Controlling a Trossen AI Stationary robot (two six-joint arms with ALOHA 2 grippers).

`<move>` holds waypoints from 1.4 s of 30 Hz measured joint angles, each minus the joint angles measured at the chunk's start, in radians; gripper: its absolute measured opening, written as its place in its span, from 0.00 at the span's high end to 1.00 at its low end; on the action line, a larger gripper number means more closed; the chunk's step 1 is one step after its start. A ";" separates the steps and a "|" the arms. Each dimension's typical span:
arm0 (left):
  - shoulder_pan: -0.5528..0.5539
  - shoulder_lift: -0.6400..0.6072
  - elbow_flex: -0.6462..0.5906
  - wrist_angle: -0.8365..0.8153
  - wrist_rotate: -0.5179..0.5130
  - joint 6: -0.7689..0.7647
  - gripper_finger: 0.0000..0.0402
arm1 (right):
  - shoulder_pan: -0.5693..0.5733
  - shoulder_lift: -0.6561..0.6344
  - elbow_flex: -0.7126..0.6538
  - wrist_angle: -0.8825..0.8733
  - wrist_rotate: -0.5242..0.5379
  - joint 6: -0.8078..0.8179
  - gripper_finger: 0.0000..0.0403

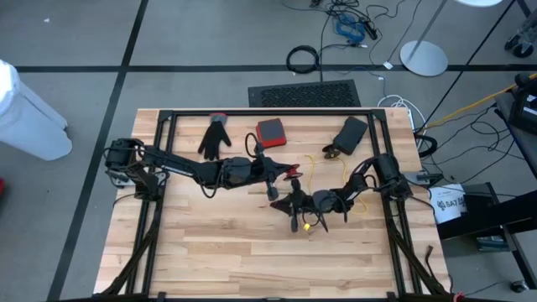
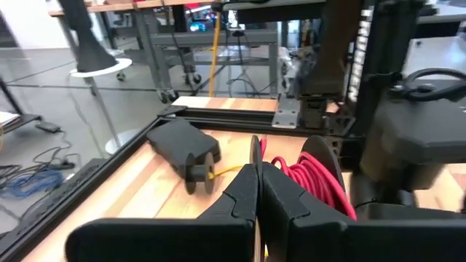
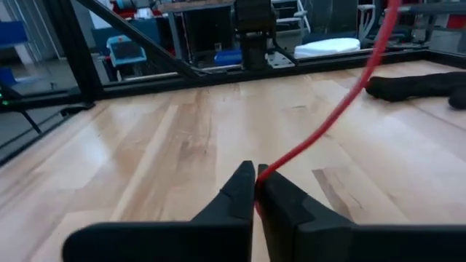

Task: Coil cords
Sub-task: Coil the red wire onto the spool

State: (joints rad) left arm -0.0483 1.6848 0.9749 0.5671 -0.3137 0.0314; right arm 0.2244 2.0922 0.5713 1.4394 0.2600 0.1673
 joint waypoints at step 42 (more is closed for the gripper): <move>-0.003 -0.080 0.000 -0.493 0.007 0.116 0.98 | -0.091 -0.054 -0.216 0.129 0.061 0.170 1.00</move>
State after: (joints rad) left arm -0.0508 1.6047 0.9749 0.0736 -0.3066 0.1477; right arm 0.1329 2.0380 0.3553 1.5682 0.3212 0.3375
